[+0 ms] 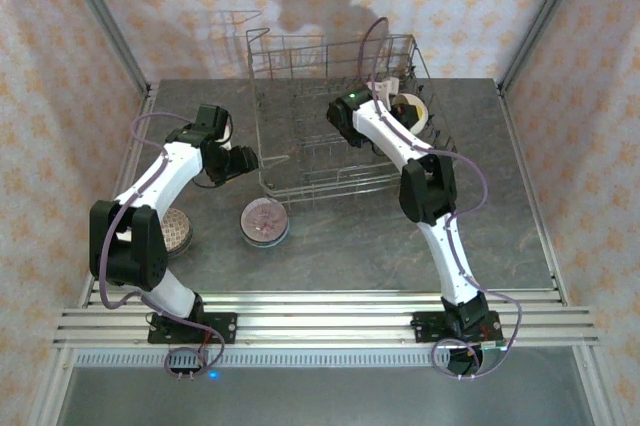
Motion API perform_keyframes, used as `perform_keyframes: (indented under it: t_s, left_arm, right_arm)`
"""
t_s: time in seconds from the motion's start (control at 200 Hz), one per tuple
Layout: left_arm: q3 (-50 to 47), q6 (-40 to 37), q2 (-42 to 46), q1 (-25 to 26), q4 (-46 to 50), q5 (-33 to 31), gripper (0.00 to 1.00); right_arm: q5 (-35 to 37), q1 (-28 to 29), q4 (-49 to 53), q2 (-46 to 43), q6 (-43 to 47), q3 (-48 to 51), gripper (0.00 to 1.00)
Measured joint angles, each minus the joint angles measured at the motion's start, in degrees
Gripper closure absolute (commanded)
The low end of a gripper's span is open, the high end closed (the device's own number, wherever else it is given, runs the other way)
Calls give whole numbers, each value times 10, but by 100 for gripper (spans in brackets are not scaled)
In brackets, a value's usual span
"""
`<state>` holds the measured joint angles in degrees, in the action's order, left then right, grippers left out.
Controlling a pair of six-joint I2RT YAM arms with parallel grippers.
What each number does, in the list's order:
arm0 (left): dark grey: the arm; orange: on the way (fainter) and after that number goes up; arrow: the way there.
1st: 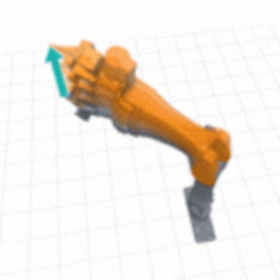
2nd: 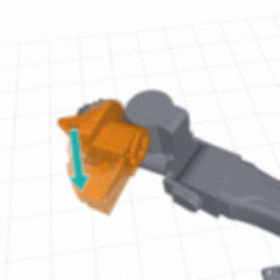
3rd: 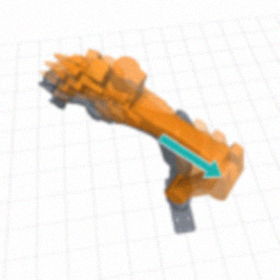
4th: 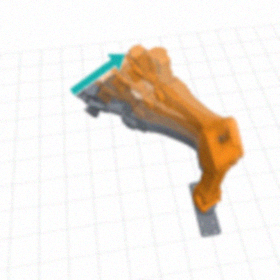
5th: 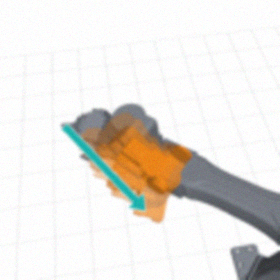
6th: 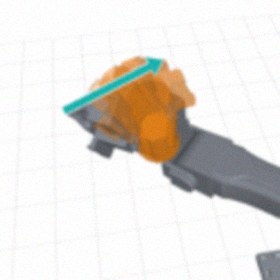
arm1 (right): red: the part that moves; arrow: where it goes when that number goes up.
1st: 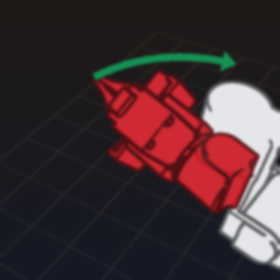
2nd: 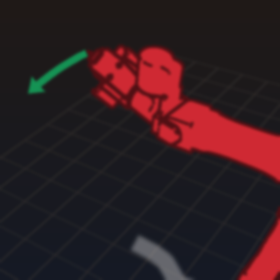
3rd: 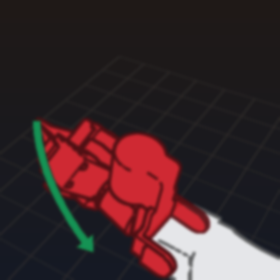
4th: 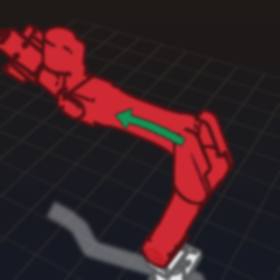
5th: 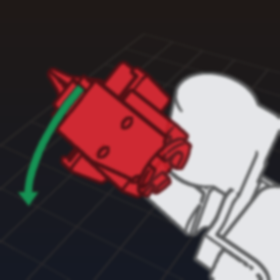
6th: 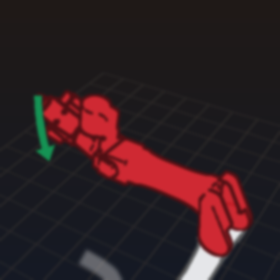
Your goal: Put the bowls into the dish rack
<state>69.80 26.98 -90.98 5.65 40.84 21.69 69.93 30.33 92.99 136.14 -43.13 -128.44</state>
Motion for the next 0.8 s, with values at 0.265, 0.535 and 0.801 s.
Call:
perform_keyframes:
  t_s: [0.265,0.535,0.801]
  left_arm:
    - [-5,0,11,0,-2,0,36]
    - [-5,2,12,0,-2,0,36]
    - [-5,2,14,0,-2,0,36]
  right_arm:
    - [17,0,1,0,-19,16,97]
    - [21,0,2,0,-21,17,98]
    - [21,-9,3,0,3,0,99]
